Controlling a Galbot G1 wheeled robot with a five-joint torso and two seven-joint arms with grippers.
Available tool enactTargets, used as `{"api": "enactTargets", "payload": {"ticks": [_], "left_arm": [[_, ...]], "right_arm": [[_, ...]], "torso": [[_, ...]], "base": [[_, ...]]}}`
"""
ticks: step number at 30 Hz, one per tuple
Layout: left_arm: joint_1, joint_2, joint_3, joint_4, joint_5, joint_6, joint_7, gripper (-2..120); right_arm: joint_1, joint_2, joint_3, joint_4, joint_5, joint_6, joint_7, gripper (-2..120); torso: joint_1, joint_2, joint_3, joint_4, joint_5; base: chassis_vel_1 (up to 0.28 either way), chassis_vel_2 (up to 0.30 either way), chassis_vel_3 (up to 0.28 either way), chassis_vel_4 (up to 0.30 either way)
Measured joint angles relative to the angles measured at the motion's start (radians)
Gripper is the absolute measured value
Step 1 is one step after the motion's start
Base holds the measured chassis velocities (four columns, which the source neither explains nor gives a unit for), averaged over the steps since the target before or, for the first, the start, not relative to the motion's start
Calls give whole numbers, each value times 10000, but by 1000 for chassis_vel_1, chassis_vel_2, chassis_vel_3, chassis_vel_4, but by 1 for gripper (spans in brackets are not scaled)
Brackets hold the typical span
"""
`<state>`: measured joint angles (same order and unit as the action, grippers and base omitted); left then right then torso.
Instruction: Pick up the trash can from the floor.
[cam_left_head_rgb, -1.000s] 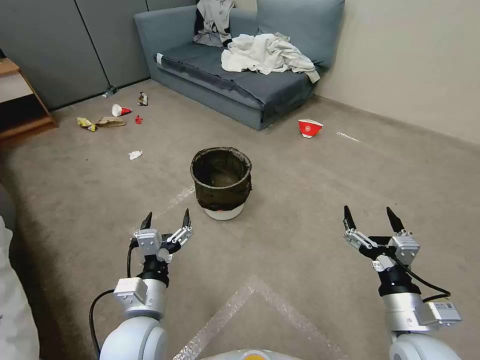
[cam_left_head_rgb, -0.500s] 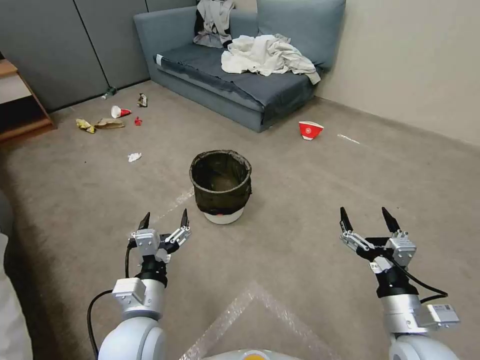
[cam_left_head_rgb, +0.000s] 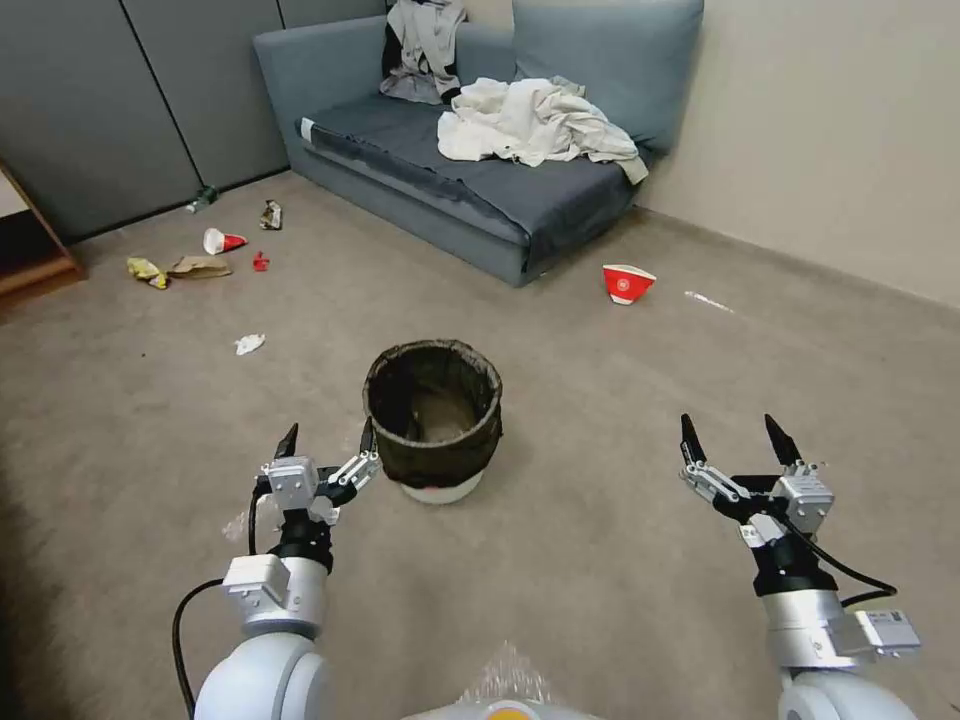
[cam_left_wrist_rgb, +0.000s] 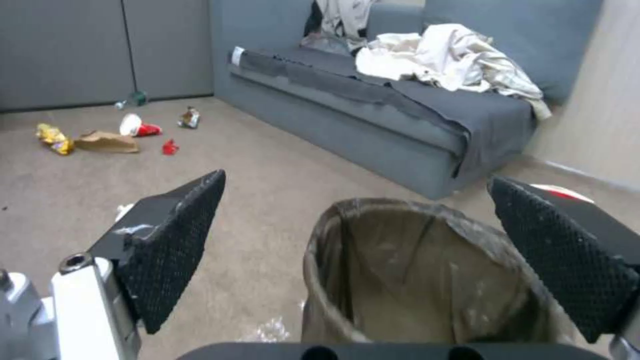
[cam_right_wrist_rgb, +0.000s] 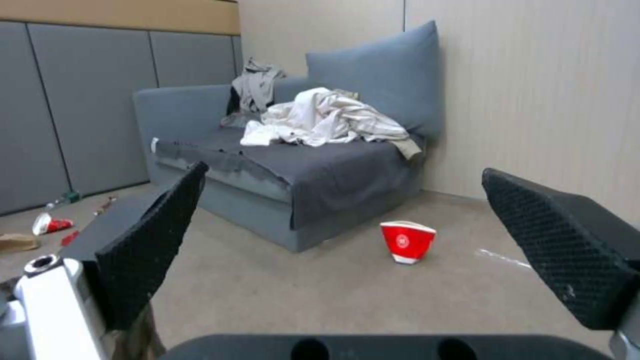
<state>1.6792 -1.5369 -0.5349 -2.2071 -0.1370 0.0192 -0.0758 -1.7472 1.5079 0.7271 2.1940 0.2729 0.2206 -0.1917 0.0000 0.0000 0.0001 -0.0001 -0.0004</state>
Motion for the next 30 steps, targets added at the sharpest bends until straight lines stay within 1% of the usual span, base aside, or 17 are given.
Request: {"api": "enactTargets", "payload": {"ticks": [2, 8, 11, 12, 14, 15, 16, 17, 18, 20, 22, 23, 24, 28, 29, 30], "left_arm": [[-63, 21, -13, 40, -6, 10, -22, 98], [-309, 160, -31, 198, -120, 195, -156, 98], [-779, 435, 36, 389, -448, 841, -798, 98], [-779, 435, 36, 389, -448, 841, -798, 98], [-1123, 729, 167, 411, -1128, 1630, -1476, 98], [-1325, 904, 220, 400, -1701, 2233, -1882, 99], [-1325, 904, 220, 400, -1701, 2233, -1882, 99], [-1474, 1086, 233, 381, -2190, 2701, -2180, 99], [-1648, 1291, 233, 380, -2719, 3131, -2448, 99], [-2073, 1687, 276, 538, -3671, 3901, -2794, 99], [-2135, 1742, 287, 570, -3815, 4014, -2837, 99], [-2565, 2069, 380, 825, -4744, 4643, -3178, 99], [-2565, 2069, 380, 825, -4744, 4643, -3178, 99], [-3325, 2536, 672, 1665, -6141, 5382, -3741, 97], [-3325, 2536, 672, 1665, -6141, 5382, -3741, 97], [-3488, 2598, 726, 1831, -6344, 5479, -3877, 97]], "right_arm": [[5, -13, 1, -14, -1, 11, 0, 100], [56, -30, 18, -79, 21, 155, -201, 100], [96, -63, 47, -114, 21, 275, -322, 100], [96, -63, 47, -114, 21, 275, -322, 100], [97, -76, 36, -114, 24, 277, -326, 100], [108, -91, 14, -114, 25, 276, -334, 100], [108, -91, 14, -114, 25, 276, -334, 100], [146, -122, -21, -114, 25, 260, -347, 100], [183, -150, -59, -114, 25, 223, -365, 100], [190, -159, -70, -115, 25, 192, -375, 100], [190, -160, -69, -115, 25, 191, -377, 100], [171, -155, -46, -115, 27, 188, -379, 100], [171, -155, -46, -115, 27, 188, -379, 100], [131, -110, 12, -101, 30, 187, -378, 100], [131, -110, 12, -101, 30, 187, -378, 100], [128, -102, 22, -99, 30, 187, -379, 100]], "torso": [[0, 0, 0, 0, 6], [1, 0, 1, 0, 5], [0, 0, -1, -1, 2], [0, 0, -1, -1, 2], [0, 0, -1, 0, 3], [0, 0, -2, -2, 2], [0, 0, -2, -2, 2], [0, 0, -1, -3, 0], [0, 0, -1, 1, 3], [0, 0, -1, 0, 2], [0, 0, -1, 2, 2], [0, 0, -1, -1, 3], [0, 0, -1, -1, 3], [0, 0, -1, 0, 2], [0, 0, -1, 0, 2], [0, 0, -1, 0, 3]], "base": [[-160, 177, 164, -159], [-139, 117, 137, -132], [-11, 18, 19, -34], [0, 0, 0, 0], [0, 0, 0, 0], [0, 0, 0, 0], [0, 0, 0, 0], [0, 0, 0, 0], [0, 0, 0, 0], [0, 0, 0, 0], [0, 0, 0, 0], [0, 0, 0, 0], [0, 0, 0, 0], [0, 0, 0, 0], [0, 0, 0, 0], [0, 0, 0, 0]]}}
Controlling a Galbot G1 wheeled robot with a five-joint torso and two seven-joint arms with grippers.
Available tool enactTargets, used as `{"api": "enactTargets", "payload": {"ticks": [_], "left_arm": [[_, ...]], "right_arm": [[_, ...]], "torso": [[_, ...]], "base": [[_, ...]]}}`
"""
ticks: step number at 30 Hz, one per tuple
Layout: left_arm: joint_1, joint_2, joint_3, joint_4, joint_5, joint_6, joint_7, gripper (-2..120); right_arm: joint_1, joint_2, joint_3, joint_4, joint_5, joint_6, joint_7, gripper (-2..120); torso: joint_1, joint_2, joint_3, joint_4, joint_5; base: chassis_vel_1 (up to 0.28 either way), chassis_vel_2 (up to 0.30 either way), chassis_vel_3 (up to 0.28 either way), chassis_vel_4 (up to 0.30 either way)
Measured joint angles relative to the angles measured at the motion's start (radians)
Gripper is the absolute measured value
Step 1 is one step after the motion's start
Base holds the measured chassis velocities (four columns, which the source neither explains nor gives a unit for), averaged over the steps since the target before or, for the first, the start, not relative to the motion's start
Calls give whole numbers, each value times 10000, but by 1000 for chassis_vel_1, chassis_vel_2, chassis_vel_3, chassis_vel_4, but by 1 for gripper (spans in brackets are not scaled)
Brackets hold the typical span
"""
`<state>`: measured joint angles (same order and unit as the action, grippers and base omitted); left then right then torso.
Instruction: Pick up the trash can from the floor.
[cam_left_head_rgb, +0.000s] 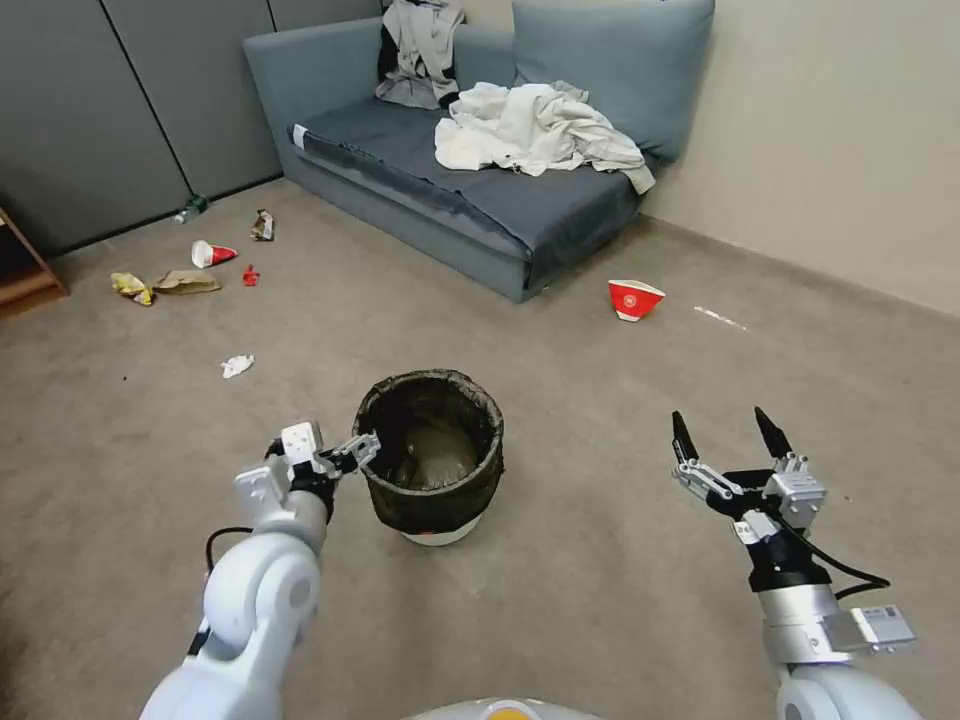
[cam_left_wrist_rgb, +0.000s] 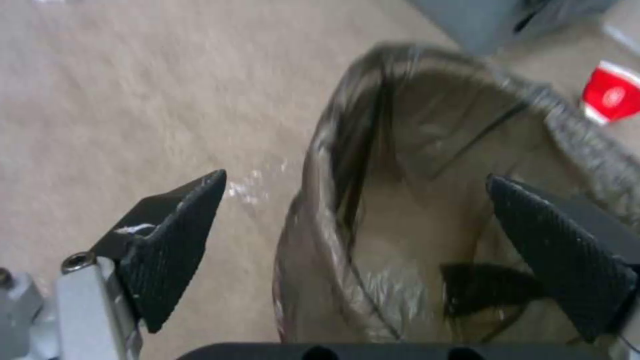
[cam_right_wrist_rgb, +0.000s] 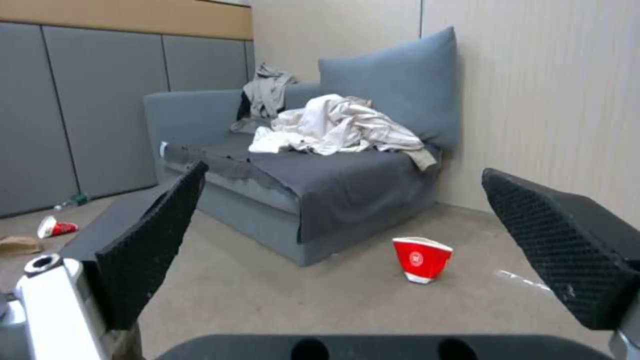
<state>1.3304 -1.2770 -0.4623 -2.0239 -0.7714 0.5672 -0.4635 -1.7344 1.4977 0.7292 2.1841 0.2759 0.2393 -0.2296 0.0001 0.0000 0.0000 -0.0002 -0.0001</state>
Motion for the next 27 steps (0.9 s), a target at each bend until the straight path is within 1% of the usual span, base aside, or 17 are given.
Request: {"api": "enactTargets", "payload": {"ticks": [2, 3, 6, 7, 9, 11, 13, 14, 15, 18, 19, 22, 23, 25, 27], "left_arm": [[-303, 123, 110, 377, -286, 97, -190, 95], [-303, 123, 110, 377, -286, 97, -190, 95], [-673, 269, 247, 864, -575, 141, -350, 94], [-673, 269, 247, 864, -575, 141, -350, 94], [-956, 375, 373, 1227, -869, 258, -498, 91], [-1046, 399, 423, 1337, -990, 298, -546, 88], [-1357, 400, 656, 1747, -1285, 486, -732, 68], [-1385, 378, 673, 1768, -1295, 507, -743, 64], [-1385, 378, 673, 1768, -1295, 507, -743, 64], [-1484, 312, 707, 1838, -1302, 566, -812, 49], [-1484, 312, 707, 1838, -1302, 566, -812, 49], [-1601, 275, 743, 1944, -1295, 620, -902, 35], [-1601, 275, 743, 1944, -1295, 620, -902, 35], [-1649, 265, 749, 1984, -1290, 668, -952, 25], [-1664, 263, 749, 2003, -1286, 686, -973, 18]], "right_arm": [[-1, 19, 22, 0, -5, -4, 6, 100], [-1, 19, 22, 0, -5, -4, 6, 100], [20, 37, 28, -21, -10, -14, 16, 100], [20, 37, 28, -21, -10, -14, 16, 100], [53, 52, 28, -70, -14, -22, 31, 100], [70, 55, 28, -96, -16, -23, 36, 100], [141, 55, 55, -218, -18, -24, 53, 100], [151, 52, 64, -229, -17, -23, 57, 100], [151, 52, 64, -229, -17, -23, 57, 100], [182, 25, 102, -297, -9, -4, 61, 100], [182, 25, 102, -297, -9, -4, 61, 100], [202, 24, 103, -322, -6, 11, 62, 100], [202, 24, 103, -322, -6, 11, 62, 100], [207, 24, 103, -328, -6, 15, 62, 100], [207, 25, 103, -331, -6, 20, 62, 100]], "torso": [[0, 0, 0, -1, 1], [0, 0, 0, -1, 1], [0, 0, 0, 1, 1], [0, 0, 0, 1, 1], [0, 0, 1, 0, 1], [0, 0, 0, 0, 1], [-1, 0, 0, 0, 1], [0, 0, 0, 0, 0], [0, 0, 0, 0, 0], [0, 0, 0, 0, 2], [0, 0, 0, 0, 2], [0, 0, 0, 0, 1], [0, 0, 0, 0, 1], [0, 0, 0, 0, 1], [0, 0, 0, 0, 1]], "base": [[0, 0, 0, 0], [0, 0, 0, 0], [0, 0, 0, 0], [0, 0, 0, 0], [0, 0, 0, 0], [0, 0, 0, 0], [0, 0, 0, 0], [0, 0, 0, 0], [0, 0, 0, 0], [0, 0, 0, 0], [0, 0, 0, 0], [0, 0, 0, 0], [0, 0, 0, 0], [0, 0, 0, 0], [0, 0, 0, 0]]}}
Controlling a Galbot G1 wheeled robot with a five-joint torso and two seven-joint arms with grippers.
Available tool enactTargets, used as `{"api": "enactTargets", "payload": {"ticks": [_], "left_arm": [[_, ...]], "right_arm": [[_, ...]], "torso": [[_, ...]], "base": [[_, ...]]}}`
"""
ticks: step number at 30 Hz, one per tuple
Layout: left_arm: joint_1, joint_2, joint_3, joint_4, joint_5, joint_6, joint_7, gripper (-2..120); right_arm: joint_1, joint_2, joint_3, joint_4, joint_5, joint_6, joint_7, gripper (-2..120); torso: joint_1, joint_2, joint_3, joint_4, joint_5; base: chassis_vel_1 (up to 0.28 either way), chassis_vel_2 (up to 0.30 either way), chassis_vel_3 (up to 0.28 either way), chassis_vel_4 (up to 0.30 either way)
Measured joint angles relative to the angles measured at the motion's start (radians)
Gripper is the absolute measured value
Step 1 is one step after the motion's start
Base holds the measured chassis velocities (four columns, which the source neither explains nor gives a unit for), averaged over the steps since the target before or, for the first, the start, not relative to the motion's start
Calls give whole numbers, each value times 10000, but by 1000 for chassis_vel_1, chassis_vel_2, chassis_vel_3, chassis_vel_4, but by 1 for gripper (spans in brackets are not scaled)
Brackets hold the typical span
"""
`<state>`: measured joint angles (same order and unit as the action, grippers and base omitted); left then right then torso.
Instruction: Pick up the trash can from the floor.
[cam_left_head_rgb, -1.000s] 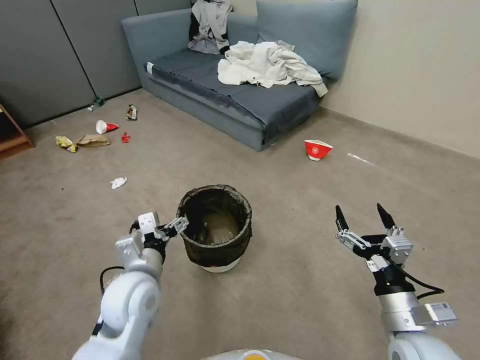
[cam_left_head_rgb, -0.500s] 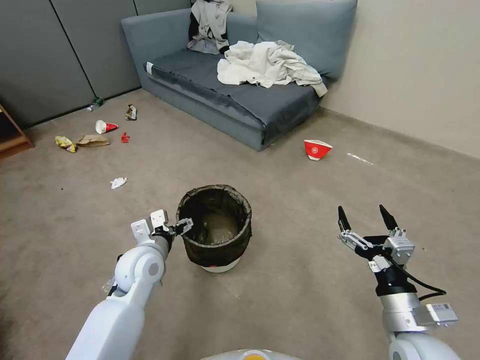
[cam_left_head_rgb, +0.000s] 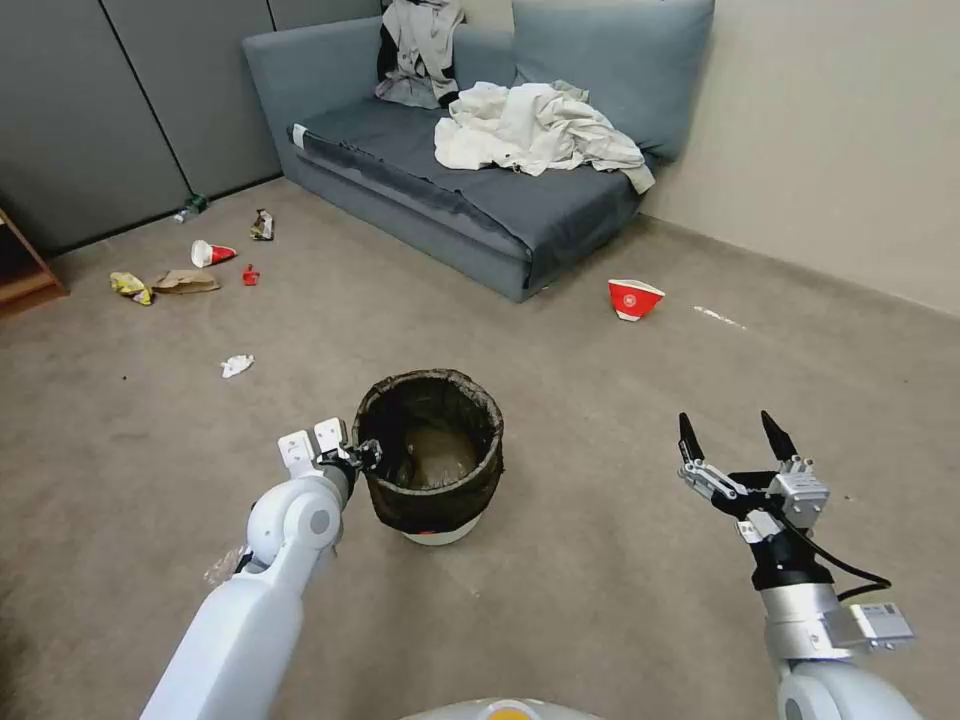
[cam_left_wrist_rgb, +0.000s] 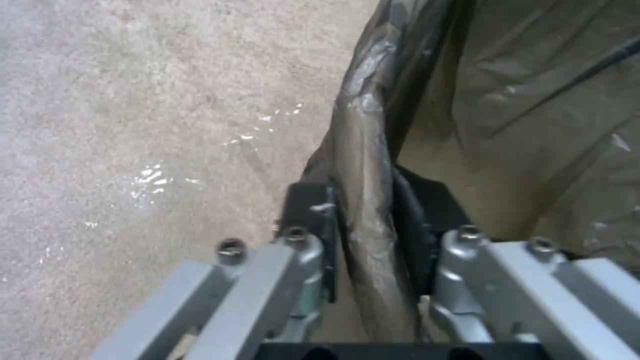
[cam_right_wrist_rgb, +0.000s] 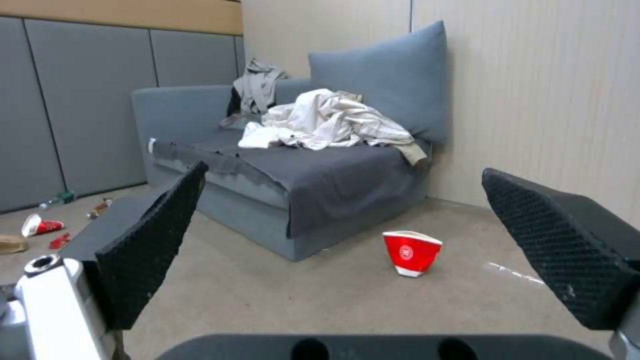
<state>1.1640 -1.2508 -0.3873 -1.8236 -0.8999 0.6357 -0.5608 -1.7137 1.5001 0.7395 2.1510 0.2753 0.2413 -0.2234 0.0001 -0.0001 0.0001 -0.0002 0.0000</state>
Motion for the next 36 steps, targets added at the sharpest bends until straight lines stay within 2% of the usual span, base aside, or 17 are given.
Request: {"api": "enactTargets", "payload": {"ticks": [1, 4, 10, 13, 18, 20, 23, 24, 28, 29, 32, 36], "left_arm": [[0, 0, 0, 0, 0, 0, 0, 18], [-7, -13, -17, 1, 16, 3, -23, 5], [-3, -27, -58, -22, 41, -24, -26, 5], [63, -36, -154, -321, 53, -46, -33, 5], [363, 31, -420, -1245, -112, 147, -150, 5], [431, 51, -462, -1394, -161, 182, -163, 5], [899, 103, -802, -2443, -459, 264, -227, 5], [899, 103, -802, -2443, -459, 264, -227, 5], [1321, 86, -1114, -3686, -689, 338, -253, 5], [1321, 86, -1114, -3686, -689, 338, -253, 5], [1545, 73, -1362, -4475, -895, 420, -285, 5], [1654, 59, -1507, -4742, -968, 457, -311, 5]], "right_arm": [[0, 0, 0, 0, 0, 0, 0, 100], [-6, 0, 7, -3, -20, 17, -9, 100], [-12, 2, 7, -3, -30, 27, -15, 100], [-17, -3, 8, 0, -32, 29, -17, 100], [-16, -4, 17, 27, -33, 29, -23, 100], [-13, -2, 16, 31, -35, 29, -25, 100], [-16, 34, -6, 47, -57, 31, -40, 100], [-16, 34, -6, 47, -57, 31, -40, 100], [-53, 46, -15, 133, -63, 42, -49, 100], [-53, 46, -15, 133, -63, 42, -49, 100], [-87, 53, -18, 218, -65, 45, -61, 100], [-120, 64, -29, 281, -65, 46, -76, 100]], "torso": [[0, 0, 0, 0, 0], [0, 0, 0, -1, 0], [0, 0, 0, 0, -1], [0, 1, 0, -1, 0], [0, 1, 0, 0, 1], [0, 1, 0, -1, 0], [-1, 0, -1, 1, 1], [-1, 0, -1, 1, 1], [-1, 0, -2, -1, 1], [-1, 0, -2, -1, 1], [-1, 1, -2, 0, 1], [-1, 1, -1, -1, -1]], "base": [[0, 0, 0, 0], [0, 0, 0, 0], [0, 0, 0, 0], [0, 0, 0, 0], [0, 0, 0, 0], [0, 0, 0, 0], [0, 0, 0, 0], [0, 0, 0, 0], [0, 0, 0, 0], [0, 0, 0, 0], [0, 0, 0, 0], [0, 0, 0, 0]]}}
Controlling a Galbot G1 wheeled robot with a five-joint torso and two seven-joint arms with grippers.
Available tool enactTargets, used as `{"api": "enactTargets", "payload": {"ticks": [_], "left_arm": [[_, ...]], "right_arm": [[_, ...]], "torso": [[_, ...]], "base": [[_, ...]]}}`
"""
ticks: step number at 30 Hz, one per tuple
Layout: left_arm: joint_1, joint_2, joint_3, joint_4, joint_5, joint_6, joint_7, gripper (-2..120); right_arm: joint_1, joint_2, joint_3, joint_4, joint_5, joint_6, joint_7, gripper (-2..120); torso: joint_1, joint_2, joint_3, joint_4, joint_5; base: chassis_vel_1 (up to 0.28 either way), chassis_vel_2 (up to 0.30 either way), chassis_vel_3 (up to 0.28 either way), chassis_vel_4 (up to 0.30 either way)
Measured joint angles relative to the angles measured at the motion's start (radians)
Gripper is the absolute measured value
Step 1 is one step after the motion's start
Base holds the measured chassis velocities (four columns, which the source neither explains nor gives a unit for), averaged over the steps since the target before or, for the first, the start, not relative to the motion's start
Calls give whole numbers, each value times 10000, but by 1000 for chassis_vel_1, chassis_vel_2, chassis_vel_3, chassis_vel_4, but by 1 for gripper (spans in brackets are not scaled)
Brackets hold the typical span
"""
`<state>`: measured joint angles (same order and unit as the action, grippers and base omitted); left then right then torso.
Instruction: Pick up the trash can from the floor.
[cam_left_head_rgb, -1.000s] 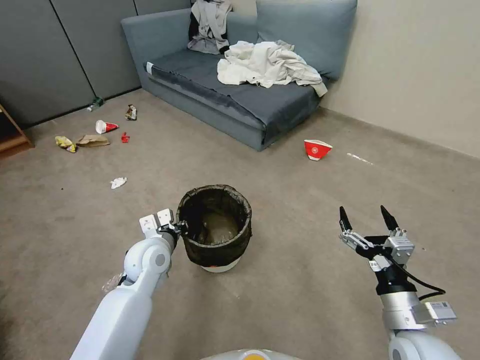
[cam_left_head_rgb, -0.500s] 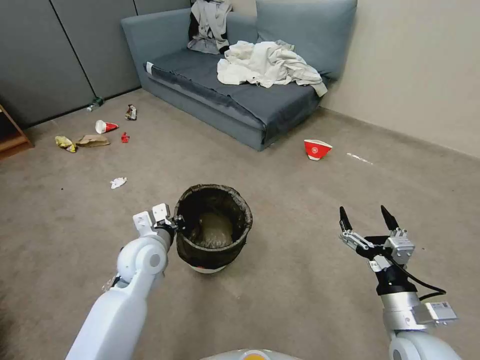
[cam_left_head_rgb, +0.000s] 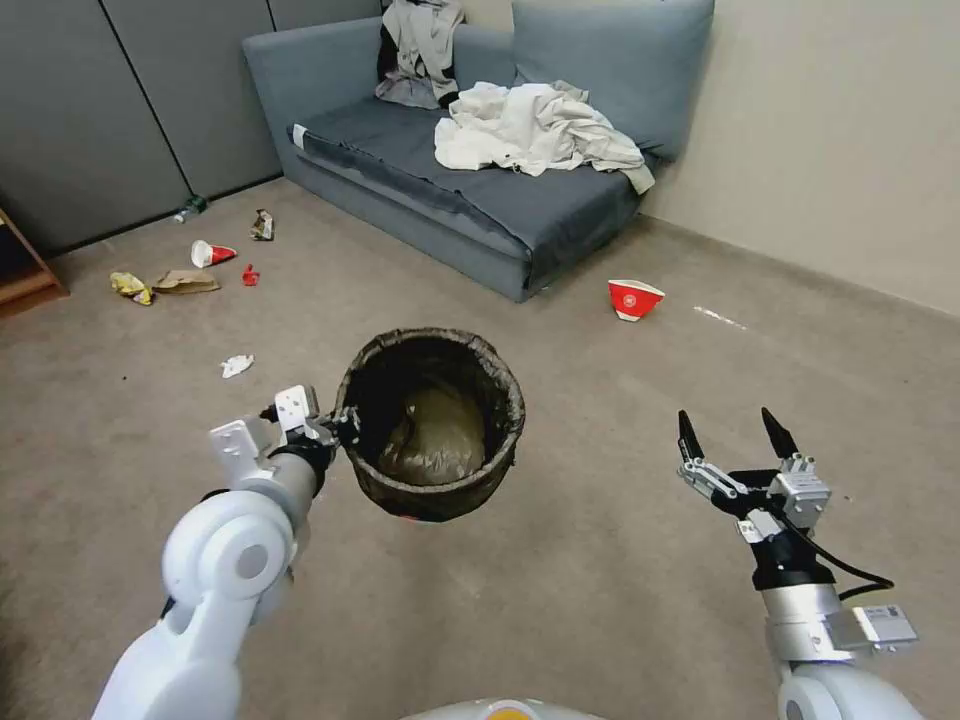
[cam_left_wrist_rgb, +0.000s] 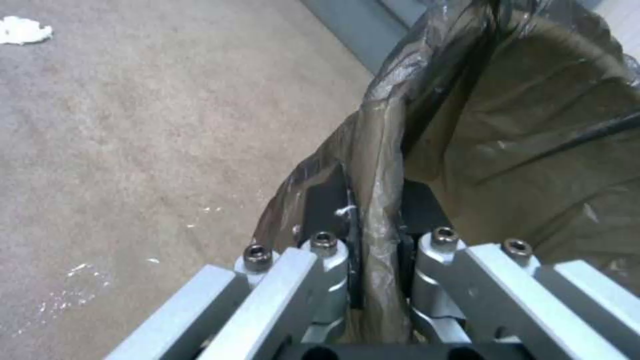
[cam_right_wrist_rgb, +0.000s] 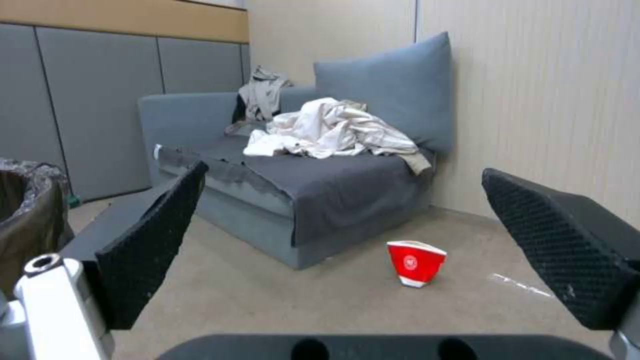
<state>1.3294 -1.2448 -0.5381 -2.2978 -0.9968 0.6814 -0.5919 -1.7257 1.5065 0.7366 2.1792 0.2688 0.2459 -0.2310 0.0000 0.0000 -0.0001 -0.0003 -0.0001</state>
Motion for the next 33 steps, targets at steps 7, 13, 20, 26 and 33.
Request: {"api": "enactTargets", "payload": {"ticks": [7, 13, 20, 26, 33], "left_arm": [[156, -96, -143, -247, -29, 61, -12, 5], [210, -178, -132, -284, -47, 62, -12, 5], [236, -170, -121, -295, -47, 62, -12, 5], [231, -172, -95, -307, -41, 62, -8, 5], [233, -177, -54, -325, -38, 58, 8, 5]], "right_arm": [[-74, 7, -7, 79, 0, 23, -40, 100], [-115, 11, -6, 151, 0, 38, -52, 100], [-153, 28, -2, 173, 1, 44, -66, 100], [-170, 71, -41, 232, -29, 44, -93, 100], [-250, 88, 16, 284, -30, 45, -94, 100]], "torso": [[0, 0, 0, 1, 0], [0, 0, 0, 1, 0], [-1, 0, 0, 1, 0], [0, 0, 0, 1, 0], [0, 0, 0, 0, 0]], "base": [[0, 0, 0, 0], [0, 0, 0, 0], [0, 0, 0, 0], [0, 0, 0, 0], [0, 0, 0, 0]]}}
